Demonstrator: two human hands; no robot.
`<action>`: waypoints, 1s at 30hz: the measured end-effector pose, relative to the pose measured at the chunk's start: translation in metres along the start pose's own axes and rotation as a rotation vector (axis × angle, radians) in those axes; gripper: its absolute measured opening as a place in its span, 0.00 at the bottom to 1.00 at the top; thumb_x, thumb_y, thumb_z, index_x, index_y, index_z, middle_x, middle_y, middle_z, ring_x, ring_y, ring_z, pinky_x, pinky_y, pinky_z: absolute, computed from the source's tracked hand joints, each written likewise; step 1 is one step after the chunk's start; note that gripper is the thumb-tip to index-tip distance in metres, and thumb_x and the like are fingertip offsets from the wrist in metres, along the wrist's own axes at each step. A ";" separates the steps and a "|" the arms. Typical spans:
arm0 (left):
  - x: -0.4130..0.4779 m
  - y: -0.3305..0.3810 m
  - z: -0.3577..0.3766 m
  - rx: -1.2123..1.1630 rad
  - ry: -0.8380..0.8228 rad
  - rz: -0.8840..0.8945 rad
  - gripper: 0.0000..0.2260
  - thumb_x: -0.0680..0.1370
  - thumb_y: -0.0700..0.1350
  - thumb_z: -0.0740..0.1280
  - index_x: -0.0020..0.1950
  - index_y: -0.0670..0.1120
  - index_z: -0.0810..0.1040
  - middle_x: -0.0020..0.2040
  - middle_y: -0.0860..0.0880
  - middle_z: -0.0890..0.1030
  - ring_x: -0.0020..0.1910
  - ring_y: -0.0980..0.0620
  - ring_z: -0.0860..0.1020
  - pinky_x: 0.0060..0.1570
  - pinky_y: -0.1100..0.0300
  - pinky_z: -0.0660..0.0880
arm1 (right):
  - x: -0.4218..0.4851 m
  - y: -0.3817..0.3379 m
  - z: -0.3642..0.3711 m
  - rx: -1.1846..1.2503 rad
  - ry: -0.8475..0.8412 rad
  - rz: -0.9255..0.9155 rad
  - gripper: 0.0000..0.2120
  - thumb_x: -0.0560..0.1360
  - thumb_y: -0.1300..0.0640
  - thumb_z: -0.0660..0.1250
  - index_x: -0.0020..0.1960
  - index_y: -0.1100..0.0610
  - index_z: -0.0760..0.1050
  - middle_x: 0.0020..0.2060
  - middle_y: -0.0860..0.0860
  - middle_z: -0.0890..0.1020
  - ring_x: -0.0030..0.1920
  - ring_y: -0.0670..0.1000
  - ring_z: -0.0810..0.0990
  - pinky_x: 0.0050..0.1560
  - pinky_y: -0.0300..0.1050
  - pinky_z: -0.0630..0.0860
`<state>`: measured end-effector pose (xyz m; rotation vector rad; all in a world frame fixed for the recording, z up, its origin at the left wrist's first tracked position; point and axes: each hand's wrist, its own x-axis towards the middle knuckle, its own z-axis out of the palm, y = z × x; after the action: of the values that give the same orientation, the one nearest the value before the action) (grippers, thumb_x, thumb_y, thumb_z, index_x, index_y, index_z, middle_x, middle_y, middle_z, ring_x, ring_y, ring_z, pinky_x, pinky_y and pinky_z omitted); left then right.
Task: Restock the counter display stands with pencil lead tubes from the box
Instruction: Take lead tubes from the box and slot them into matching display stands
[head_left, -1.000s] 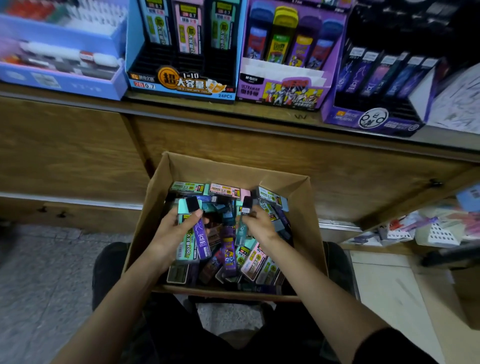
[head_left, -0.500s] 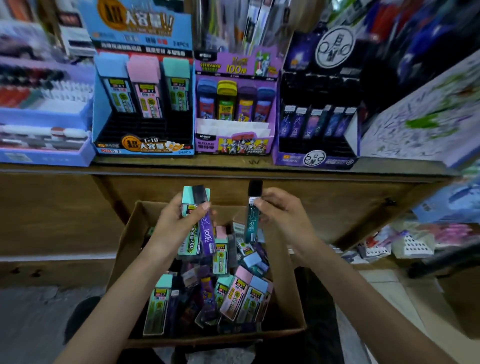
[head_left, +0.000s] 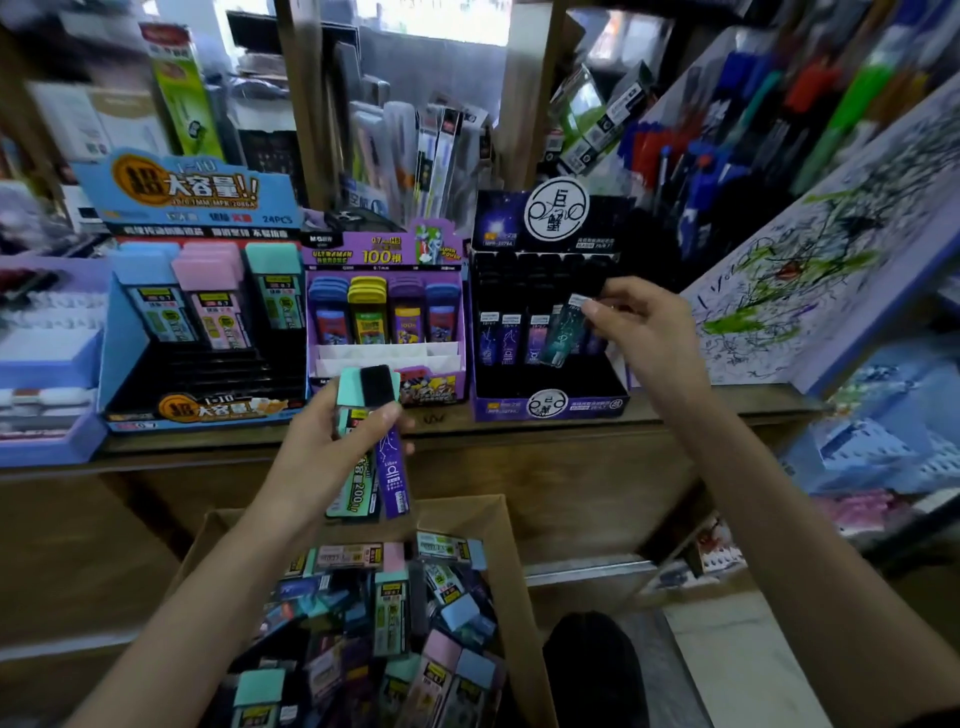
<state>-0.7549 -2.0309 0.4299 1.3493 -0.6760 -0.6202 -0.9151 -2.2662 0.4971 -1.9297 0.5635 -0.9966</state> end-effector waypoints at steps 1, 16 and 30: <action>0.002 0.002 0.001 0.004 -0.002 0.008 0.15 0.70 0.50 0.68 0.57 0.51 0.76 0.45 0.47 0.85 0.41 0.47 0.84 0.34 0.62 0.78 | 0.006 0.001 -0.003 -0.029 0.007 -0.020 0.06 0.75 0.60 0.68 0.44 0.50 0.77 0.38 0.44 0.80 0.39 0.39 0.79 0.42 0.35 0.78; 0.008 0.007 0.008 0.018 -0.001 0.040 0.13 0.70 0.51 0.68 0.54 0.51 0.77 0.44 0.47 0.84 0.41 0.46 0.84 0.33 0.62 0.78 | 0.037 0.046 -0.001 -0.160 -0.156 0.047 0.08 0.73 0.60 0.70 0.50 0.49 0.78 0.39 0.41 0.81 0.37 0.37 0.80 0.40 0.33 0.78; 0.004 0.009 0.024 -0.001 -0.024 -0.007 0.16 0.69 0.55 0.67 0.53 0.49 0.77 0.41 0.45 0.85 0.38 0.47 0.84 0.32 0.60 0.79 | 0.002 0.021 0.018 -0.522 0.098 -0.001 0.10 0.76 0.51 0.66 0.50 0.57 0.79 0.39 0.46 0.80 0.40 0.43 0.78 0.41 0.36 0.74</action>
<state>-0.7700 -2.0489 0.4419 1.3455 -0.6901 -0.6431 -0.8998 -2.2696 0.4745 -2.3390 0.9532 -1.0175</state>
